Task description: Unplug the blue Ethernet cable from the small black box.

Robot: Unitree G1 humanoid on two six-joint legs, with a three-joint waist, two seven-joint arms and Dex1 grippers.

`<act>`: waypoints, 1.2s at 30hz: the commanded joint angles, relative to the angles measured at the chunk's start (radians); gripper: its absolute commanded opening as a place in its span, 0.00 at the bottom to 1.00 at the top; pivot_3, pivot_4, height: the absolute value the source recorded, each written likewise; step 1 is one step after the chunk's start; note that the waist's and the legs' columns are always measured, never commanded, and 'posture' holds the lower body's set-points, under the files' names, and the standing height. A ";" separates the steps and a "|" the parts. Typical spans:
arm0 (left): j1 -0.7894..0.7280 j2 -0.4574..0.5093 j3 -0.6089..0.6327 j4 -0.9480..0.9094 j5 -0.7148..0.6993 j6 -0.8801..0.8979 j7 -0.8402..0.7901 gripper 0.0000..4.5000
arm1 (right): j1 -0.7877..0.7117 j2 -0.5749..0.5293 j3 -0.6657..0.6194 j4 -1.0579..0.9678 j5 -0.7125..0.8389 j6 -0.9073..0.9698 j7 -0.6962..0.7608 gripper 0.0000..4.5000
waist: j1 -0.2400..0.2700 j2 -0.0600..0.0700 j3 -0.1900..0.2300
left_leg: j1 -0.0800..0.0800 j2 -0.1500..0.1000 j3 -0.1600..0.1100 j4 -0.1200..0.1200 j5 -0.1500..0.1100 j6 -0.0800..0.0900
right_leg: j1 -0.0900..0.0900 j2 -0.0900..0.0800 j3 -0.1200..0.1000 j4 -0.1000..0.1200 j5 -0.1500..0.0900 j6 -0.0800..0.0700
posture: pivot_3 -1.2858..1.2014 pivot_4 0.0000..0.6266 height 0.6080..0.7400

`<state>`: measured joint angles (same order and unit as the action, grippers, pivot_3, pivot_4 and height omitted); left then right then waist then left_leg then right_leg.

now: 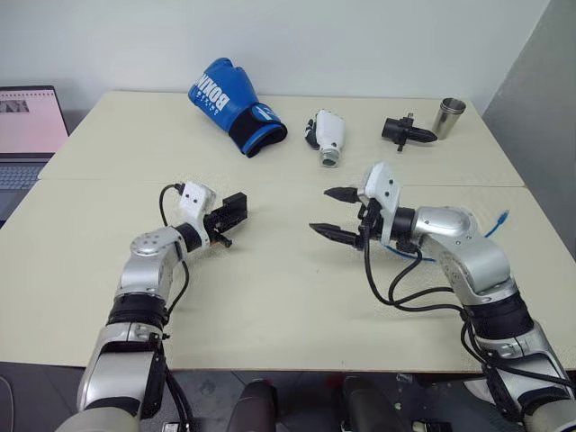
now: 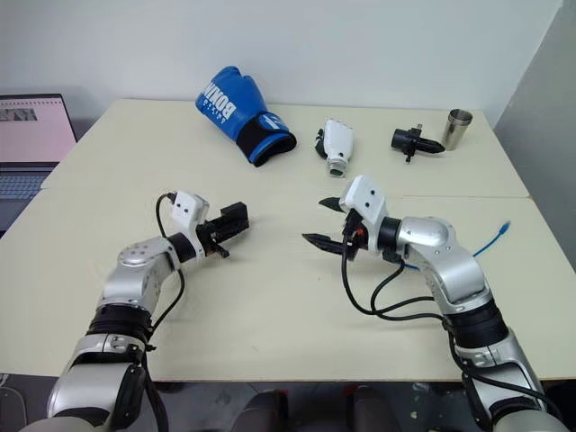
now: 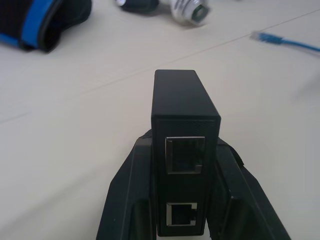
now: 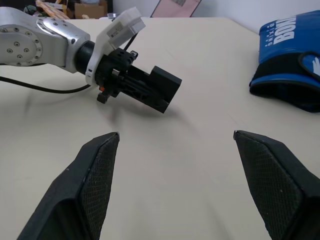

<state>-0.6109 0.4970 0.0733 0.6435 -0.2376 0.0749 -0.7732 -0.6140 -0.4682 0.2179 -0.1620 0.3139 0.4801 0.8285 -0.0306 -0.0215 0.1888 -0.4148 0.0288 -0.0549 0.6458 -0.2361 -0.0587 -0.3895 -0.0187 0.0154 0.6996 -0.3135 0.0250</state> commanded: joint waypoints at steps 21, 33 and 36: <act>0.088 -0.005 0.081 -0.117 -0.031 0.091 0.108 0.86 | 0.015 -0.028 0.033 -0.075 -0.017 0.049 0.058 0.86 | -0.002 0.000 0.000 | 0.002 0.000 0.000 0.000 0.000 0.000 | 0.001 0.000 0.000 0.002 0.000 0.000 | 0.52 0.24 1.00; 0.220 0.146 0.049 -0.463 0.006 0.236 0.075 0.99 | 0.061 -0.071 -0.014 -0.169 0.026 0.117 0.063 0.86 | -0.001 0.000 0.000 | 0.002 0.000 0.000 0.000 0.000 0.000 | 0.001 0.000 0.001 0.001 0.000 0.000 | 0.52 0.24 1.00; 0.253 0.214 0.059 -0.544 -0.010 0.265 0.026 0.99 | 0.095 -0.107 -0.070 -0.214 0.082 0.171 0.070 0.86 | 0.000 0.000 0.000 | 0.002 0.000 0.000 0.000 0.000 0.000 | 0.001 0.000 0.001 0.001 0.000 0.000 | 0.52 0.24 1.00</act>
<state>-0.3609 0.6822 0.1149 0.1732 -0.2384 0.3325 -0.7154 -0.5233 -0.5571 0.2050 -0.3169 0.3468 0.6254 0.8900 -0.0311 -0.0219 0.1885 -0.4128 0.0291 -0.0553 0.6455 -0.2361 -0.0588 -0.3883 -0.0189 0.0159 0.7007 -0.3135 0.0250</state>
